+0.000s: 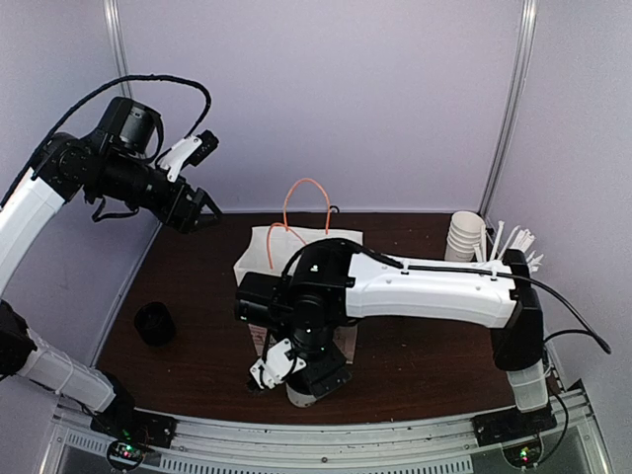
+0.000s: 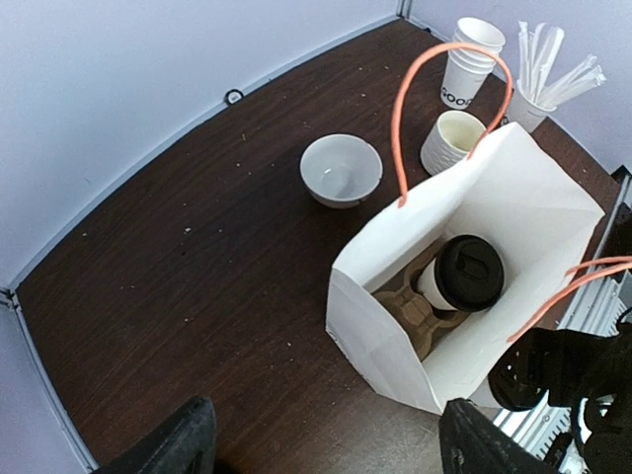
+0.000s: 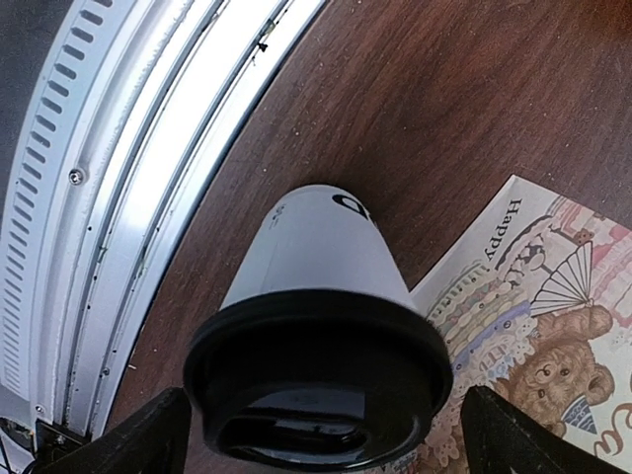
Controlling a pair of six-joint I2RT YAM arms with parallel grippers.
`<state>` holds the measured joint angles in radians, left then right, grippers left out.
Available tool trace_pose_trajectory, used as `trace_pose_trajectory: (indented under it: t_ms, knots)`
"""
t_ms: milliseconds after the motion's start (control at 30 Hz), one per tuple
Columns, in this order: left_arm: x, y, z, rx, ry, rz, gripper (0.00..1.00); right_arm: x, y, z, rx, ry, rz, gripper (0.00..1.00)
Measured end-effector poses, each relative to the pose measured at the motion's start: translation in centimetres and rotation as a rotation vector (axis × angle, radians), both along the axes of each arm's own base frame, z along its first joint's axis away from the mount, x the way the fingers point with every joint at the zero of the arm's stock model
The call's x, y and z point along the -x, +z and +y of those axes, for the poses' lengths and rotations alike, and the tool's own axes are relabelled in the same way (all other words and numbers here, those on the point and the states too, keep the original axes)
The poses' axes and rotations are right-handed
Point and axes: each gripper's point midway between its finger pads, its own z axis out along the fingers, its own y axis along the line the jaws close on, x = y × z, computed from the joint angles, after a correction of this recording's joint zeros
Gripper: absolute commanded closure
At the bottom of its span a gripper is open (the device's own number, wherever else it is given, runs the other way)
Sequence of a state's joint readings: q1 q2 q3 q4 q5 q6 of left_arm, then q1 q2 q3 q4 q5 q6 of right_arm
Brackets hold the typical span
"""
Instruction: Pack the takeout coffee
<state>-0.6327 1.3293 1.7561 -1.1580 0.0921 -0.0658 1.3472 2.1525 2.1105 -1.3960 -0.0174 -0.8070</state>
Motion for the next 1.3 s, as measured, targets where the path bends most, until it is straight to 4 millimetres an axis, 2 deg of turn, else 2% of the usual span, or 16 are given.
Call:
trace_pose_trajectory:
  t_ms: [100,167,267,333,433,500,567,733,833,867,1033,1167,1300]
  knots:
    - [1.0,-0.2,-0.8,0.015,-0.06,0.021,0.19,0.2,0.6,-0.3,-0.006,0.001,0.007,0.01]
    - [2.2,-0.2,-1.3,0.015,-0.111,0.028,0.2,0.5,1.8,-0.6,-0.033,0.003,0.015,0.01]
    - [4.9,0.2,-2.5,0.012,-0.216,0.035,0.21,0.9,5.3,-1.8,-0.114,0.005,0.029,0.0]
    - [6.8,0.5,-3.4,0.004,-0.29,0.034,0.23,1.3,8.3,-2.8,-0.186,0.011,0.043,0.01]
    - [11.1,1.0,-5.7,-0.028,-0.455,0.034,0.23,1.4,12.1,-5.0,-0.278,0.008,0.061,0.01]
    - [14.2,0.7,-7.2,-0.06,-0.571,0.046,0.22,1.3,12.8,-7.0,-0.286,-0.007,0.078,0.01]
    - [16.5,-0.3,-8.3,-0.122,-0.652,0.063,0.2,1.2,12.5,-9.3,-0.267,-0.035,0.11,0.01]
    - [20.6,-5.3,-11.1,-0.324,-0.802,0.14,0.19,-0.9,11.0,-13.9,-0.231,-0.174,0.196,0.01]
    - [21.2,-8.8,-12.5,-0.423,-0.834,0.182,0.19,-2.6,10.8,-16.2,-0.239,-0.272,0.218,0.01]
    - [21.3,-9.4,-12.6,-0.441,-0.838,0.187,0.18,-2.9,10.8,-16.8,-0.247,-0.296,0.225,0.01]
    - [19.8,-12.6,-14.5,-0.533,-0.802,0.176,0.12,-3.4,10.0,-20.0,-0.267,-0.412,0.272,0.01]
    - [19.4,-15.3,-15.6,-0.586,-0.804,0.196,0.09,-3.8,9.0,-21.2,-0.275,-0.476,0.297,0.01]
    - [19.2,-17.6,-15.2,-0.636,-0.806,0.208,0.07,-4.4,8.5,-21.9,-0.29,-0.521,0.303,0.01]
